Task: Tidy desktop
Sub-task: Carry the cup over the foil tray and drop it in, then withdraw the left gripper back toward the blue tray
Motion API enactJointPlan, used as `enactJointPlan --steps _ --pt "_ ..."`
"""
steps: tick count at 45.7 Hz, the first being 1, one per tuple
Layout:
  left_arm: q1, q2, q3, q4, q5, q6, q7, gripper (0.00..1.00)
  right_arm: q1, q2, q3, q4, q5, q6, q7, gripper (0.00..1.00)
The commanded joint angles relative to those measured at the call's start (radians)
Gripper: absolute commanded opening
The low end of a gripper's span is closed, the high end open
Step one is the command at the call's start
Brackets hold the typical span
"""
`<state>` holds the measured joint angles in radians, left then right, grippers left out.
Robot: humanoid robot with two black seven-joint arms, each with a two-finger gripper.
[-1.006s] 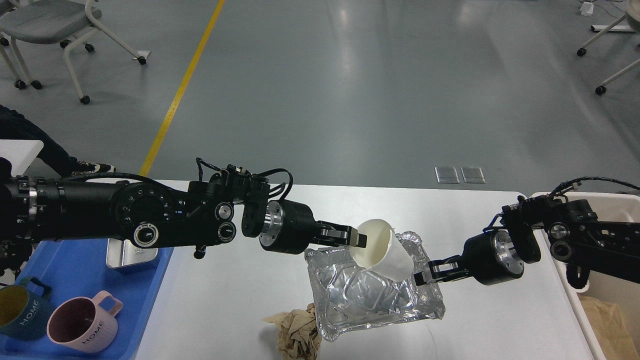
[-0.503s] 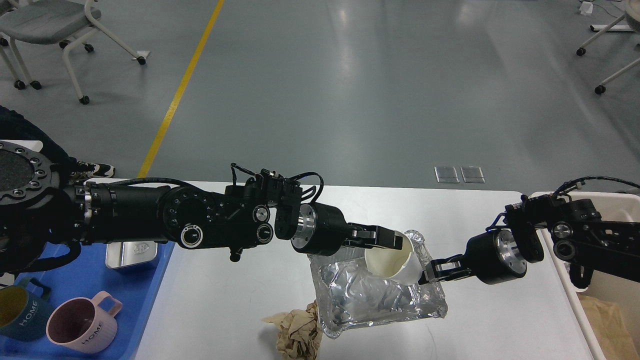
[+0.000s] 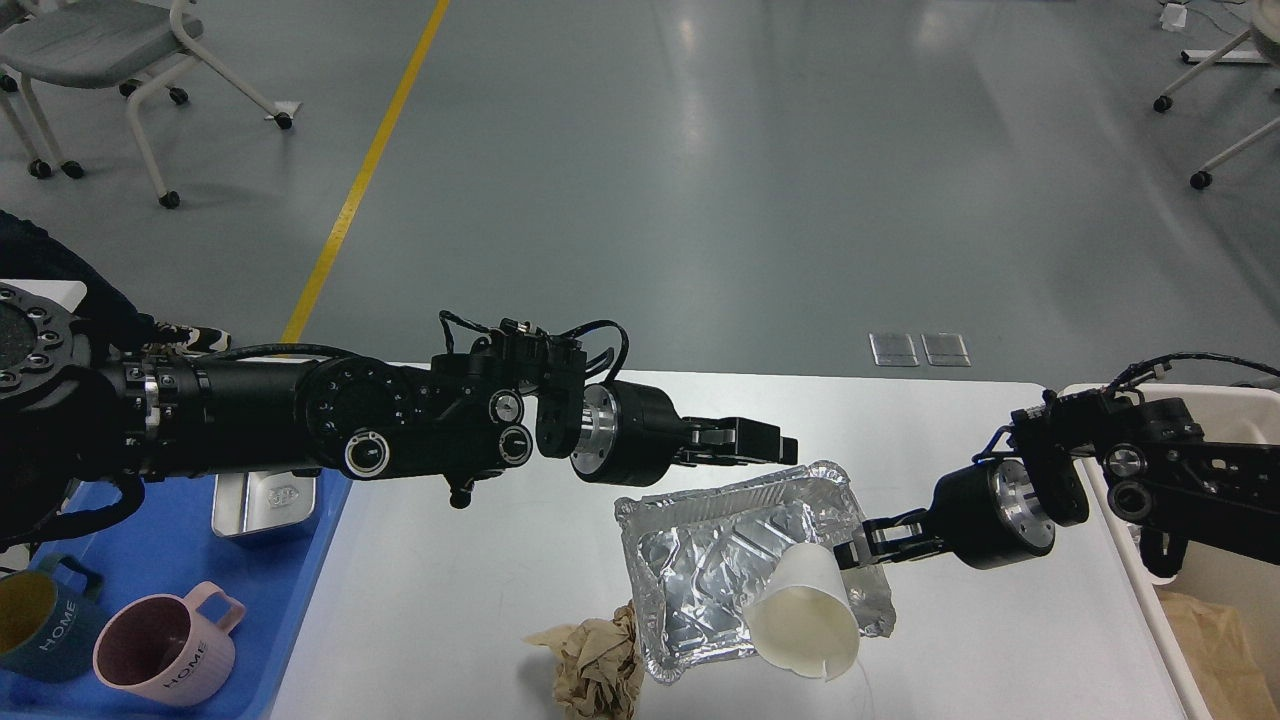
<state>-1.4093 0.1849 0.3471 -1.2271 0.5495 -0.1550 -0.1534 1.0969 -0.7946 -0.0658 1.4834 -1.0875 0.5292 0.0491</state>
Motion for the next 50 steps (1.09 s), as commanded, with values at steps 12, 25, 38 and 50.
enactJointPlan --steps 12,25,38,50 --pt "0.012 0.051 -0.034 -0.002 -0.019 0.018 0.0 0.59 -0.003 0.002 -0.002 -0.003 0.001 0.0 0.0 0.0" --pt "0.033 0.205 -0.043 -0.038 -0.025 0.005 0.001 0.59 -0.008 0.002 -0.003 -0.009 0.001 0.008 0.0 0.0" --pt "0.127 0.55 -0.048 -0.164 -0.026 0.0 0.02 0.59 -0.014 -0.012 -0.003 -0.009 0.001 0.011 0.0 0.0" --pt "0.256 0.833 -0.05 -0.238 -0.026 -0.043 0.011 0.6 -0.014 -0.014 -0.003 -0.008 0.001 0.012 0.0 0.0"
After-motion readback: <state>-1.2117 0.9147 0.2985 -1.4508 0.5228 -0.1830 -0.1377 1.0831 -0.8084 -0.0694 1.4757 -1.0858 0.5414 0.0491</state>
